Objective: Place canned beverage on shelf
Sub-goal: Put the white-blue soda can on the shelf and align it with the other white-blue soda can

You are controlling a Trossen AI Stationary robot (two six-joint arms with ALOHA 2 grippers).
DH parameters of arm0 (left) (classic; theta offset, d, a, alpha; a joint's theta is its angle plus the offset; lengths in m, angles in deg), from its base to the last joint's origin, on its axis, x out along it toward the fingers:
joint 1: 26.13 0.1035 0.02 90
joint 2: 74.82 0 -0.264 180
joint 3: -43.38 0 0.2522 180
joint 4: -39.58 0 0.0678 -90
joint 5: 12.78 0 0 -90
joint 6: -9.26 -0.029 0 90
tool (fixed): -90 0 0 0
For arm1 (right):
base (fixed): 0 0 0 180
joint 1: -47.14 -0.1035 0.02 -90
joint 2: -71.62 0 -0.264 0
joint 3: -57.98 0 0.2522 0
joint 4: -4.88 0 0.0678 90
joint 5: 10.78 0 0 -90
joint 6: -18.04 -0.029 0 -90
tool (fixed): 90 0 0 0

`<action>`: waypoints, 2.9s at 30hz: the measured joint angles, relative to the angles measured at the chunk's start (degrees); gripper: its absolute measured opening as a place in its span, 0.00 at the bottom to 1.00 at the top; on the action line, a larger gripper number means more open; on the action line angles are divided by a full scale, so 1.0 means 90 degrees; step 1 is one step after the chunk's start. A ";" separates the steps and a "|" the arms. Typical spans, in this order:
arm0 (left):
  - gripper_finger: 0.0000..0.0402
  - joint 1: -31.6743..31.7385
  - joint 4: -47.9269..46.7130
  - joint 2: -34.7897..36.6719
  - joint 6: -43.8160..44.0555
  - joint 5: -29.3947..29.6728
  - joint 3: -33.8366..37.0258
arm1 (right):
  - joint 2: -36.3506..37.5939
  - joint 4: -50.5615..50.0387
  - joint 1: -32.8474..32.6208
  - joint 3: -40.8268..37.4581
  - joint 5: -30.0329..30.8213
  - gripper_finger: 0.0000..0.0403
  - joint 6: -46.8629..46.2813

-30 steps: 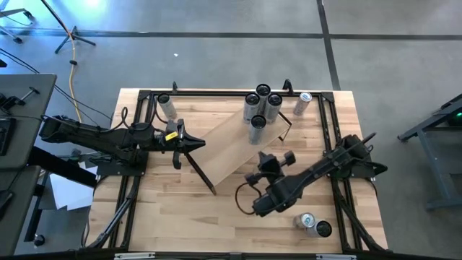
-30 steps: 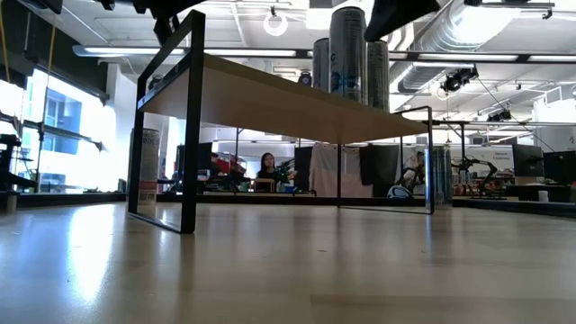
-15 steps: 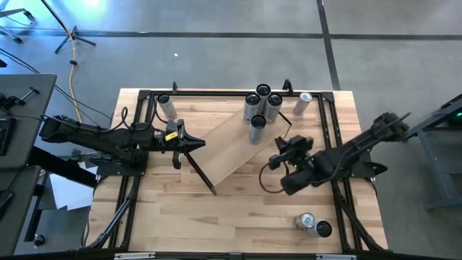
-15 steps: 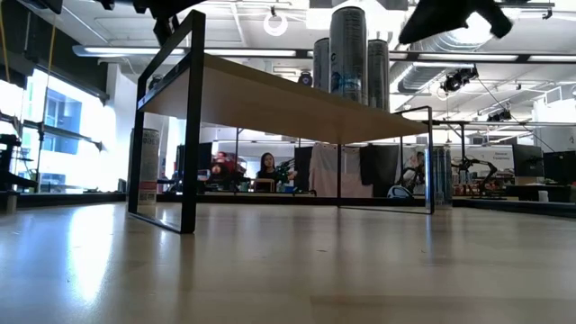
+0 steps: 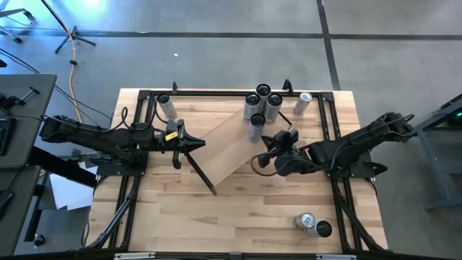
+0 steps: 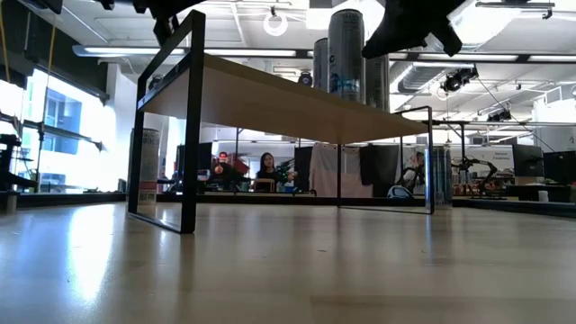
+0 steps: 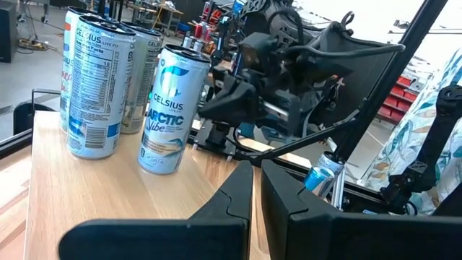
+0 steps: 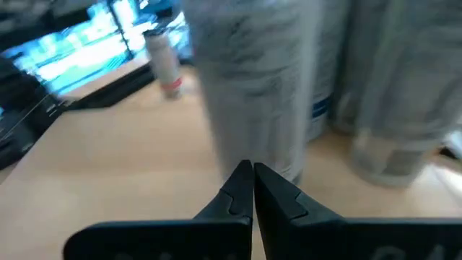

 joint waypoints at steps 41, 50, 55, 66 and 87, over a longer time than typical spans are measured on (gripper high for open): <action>0.01 0.0000 -0.0029 0.0000 -0.0005 0.0000 0.0000 | -0.0002 0.0225 0.0593 0.0005 -0.0458 0.00 0.0500; 0.01 0.0000 -0.0027 0.0000 -0.0007 0.0000 0.0000 | -0.0024 0.0762 0.0491 0.0005 -0.0486 0.00 0.0502; 0.01 0.0000 -0.0023 -0.0002 -0.0002 0.0000 0.0000 | -0.0176 0.1086 0.0491 0.0010 -0.0616 0.00 0.0564; 0.01 0.0000 -0.0015 -0.0002 0.0167 -0.0005 0.0000 | -0.0969 0.2708 0.0459 0.0015 -0.1048 0.00 0.1007; 0.01 0.0297 -0.0165 0.0656 -0.0008 -0.0022 -0.0002 | -0.4133 -0.0311 0.0324 0.4321 0.1560 0.00 -0.0329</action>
